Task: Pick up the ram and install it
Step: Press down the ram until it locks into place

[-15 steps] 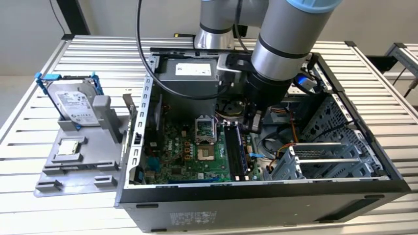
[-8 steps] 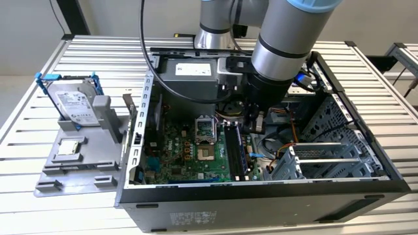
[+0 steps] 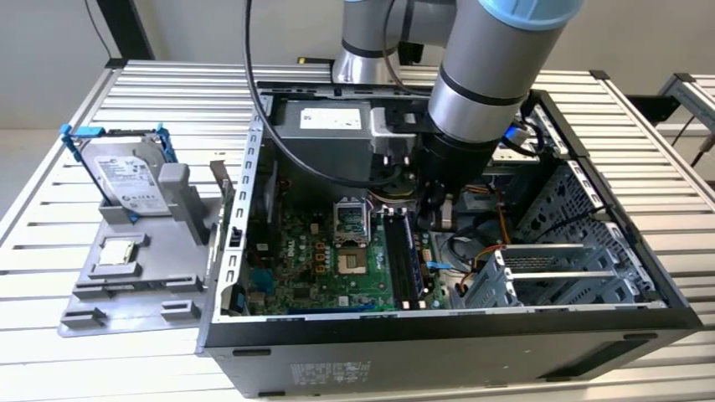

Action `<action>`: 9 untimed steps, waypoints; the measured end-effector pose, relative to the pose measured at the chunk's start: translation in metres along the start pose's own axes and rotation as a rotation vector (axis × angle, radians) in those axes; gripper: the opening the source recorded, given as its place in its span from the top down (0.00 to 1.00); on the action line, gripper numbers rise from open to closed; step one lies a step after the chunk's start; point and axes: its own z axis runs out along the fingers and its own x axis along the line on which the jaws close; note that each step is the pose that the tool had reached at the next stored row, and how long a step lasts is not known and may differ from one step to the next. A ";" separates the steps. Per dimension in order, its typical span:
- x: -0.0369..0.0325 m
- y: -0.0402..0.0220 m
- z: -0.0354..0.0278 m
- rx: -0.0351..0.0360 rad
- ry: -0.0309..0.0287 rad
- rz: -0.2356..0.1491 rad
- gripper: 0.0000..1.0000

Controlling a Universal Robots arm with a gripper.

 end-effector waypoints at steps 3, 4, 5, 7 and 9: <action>0.0019 0.0004 0.0007 0.0027 -0.0001 -0.024 1.00; 0.0021 0.0007 0.0008 0.0025 -0.0002 -0.025 1.00; 0.0020 0.0007 0.0008 0.0022 -0.0001 -0.025 1.00; 0.0028 0.0006 0.0008 0.0021 -0.0001 -0.025 1.00; 0.0056 0.0004 0.0017 0.0020 0.0000 -0.029 1.00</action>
